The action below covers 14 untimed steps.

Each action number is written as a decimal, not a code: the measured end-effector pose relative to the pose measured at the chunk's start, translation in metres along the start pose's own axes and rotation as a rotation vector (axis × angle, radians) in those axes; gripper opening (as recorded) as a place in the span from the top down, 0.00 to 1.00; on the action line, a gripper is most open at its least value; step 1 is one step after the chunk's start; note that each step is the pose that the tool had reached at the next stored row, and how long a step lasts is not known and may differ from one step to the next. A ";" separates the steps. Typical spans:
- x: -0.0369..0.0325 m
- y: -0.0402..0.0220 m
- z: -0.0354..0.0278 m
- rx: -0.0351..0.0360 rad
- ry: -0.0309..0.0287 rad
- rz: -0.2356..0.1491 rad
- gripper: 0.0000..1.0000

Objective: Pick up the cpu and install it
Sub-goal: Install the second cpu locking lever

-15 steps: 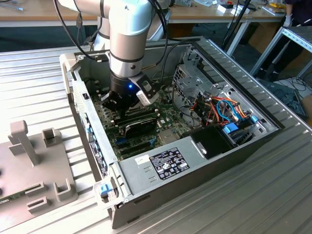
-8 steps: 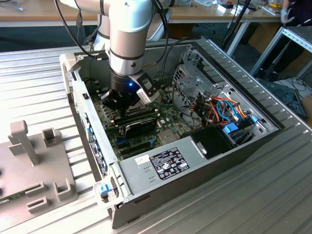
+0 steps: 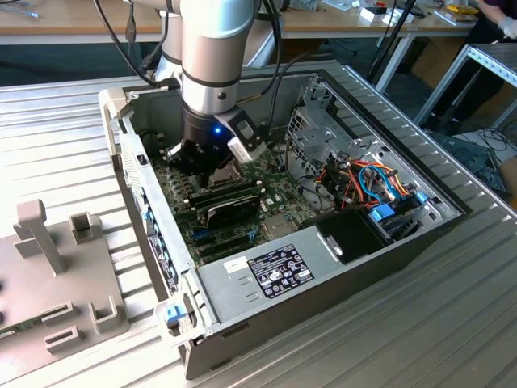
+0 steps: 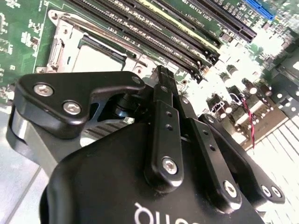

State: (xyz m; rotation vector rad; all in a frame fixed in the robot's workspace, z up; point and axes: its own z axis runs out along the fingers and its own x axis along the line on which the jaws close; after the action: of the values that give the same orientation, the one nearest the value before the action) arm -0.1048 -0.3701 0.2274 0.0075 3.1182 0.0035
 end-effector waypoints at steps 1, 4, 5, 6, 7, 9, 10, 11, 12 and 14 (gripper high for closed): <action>-0.0001 0.0003 -0.0029 0.0002 0.0000 0.000 0.89; -0.0002 0.0006 -0.0046 0.0002 -0.0002 0.000 0.89; -0.0002 0.0006 -0.0046 0.0003 -0.0001 0.000 0.89; -0.0001 0.0006 -0.0046 0.0002 -0.0001 0.000 0.89; -0.0002 0.0006 -0.0047 0.0003 0.0000 0.000 0.89; -0.0050 0.0009 -0.0046 0.0004 0.0000 0.000 0.89; -0.0105 0.0012 -0.0044 0.0003 0.0000 0.000 0.89; -0.0164 0.0015 -0.0042 0.0003 -0.0001 0.000 0.89; -0.0204 0.0017 -0.0041 0.0003 0.0000 0.000 0.89; -0.0282 0.0022 -0.0039 0.0003 0.0000 0.000 0.89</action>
State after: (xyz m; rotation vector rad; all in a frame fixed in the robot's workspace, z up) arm -0.0767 -0.3681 0.2319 0.0074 3.1181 0.0031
